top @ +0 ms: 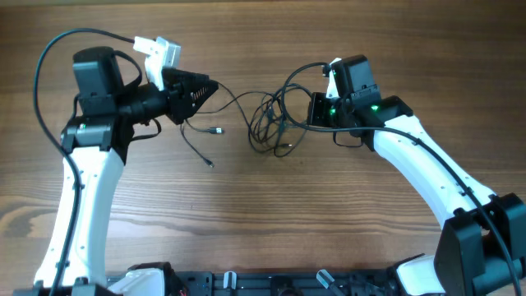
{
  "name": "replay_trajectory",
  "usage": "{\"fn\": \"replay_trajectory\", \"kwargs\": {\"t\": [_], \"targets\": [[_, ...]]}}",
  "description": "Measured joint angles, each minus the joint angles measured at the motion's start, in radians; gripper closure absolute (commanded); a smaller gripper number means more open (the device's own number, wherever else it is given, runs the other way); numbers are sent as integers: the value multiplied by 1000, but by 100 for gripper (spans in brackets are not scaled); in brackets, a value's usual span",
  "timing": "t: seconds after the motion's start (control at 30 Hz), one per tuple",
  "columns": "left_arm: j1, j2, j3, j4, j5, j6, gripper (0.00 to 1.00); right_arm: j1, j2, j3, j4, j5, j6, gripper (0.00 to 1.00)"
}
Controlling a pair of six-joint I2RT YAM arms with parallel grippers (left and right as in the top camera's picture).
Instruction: Untangle cables
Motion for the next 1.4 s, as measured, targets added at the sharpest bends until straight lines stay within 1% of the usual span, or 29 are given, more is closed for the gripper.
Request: {"fn": "replay_trajectory", "kwargs": {"t": [0.13,0.27,0.4,0.53,0.8,0.9,1.13,1.23,1.4], "targets": [[-35,74,0,-19,-67,0,66,0,0,0,8,-38,1,95],[-108,153,0,-18,-167,3,60,0,0,0,9,-66,1,95],[-200,222,0,-13,-310,4,60,0,0,0,12,-84,1,95],[-278,274,0,29,-447,-9,61,0,-15,0,11,-89,1,95],[-346,333,0,116,-652,-83,62,0,-90,0,11,-134,0,95],[-350,375,0,139,-671,-101,61,10,-90,0,11,-143,0,96],[-350,394,0,203,-568,-118,63,31,-90,0,12,-150,0,95],[-350,394,0,207,-527,-125,63,31,-90,0,12,-150,0,95],[-350,394,0,192,-512,-133,63,31,-90,0,16,-150,0,95]]}}
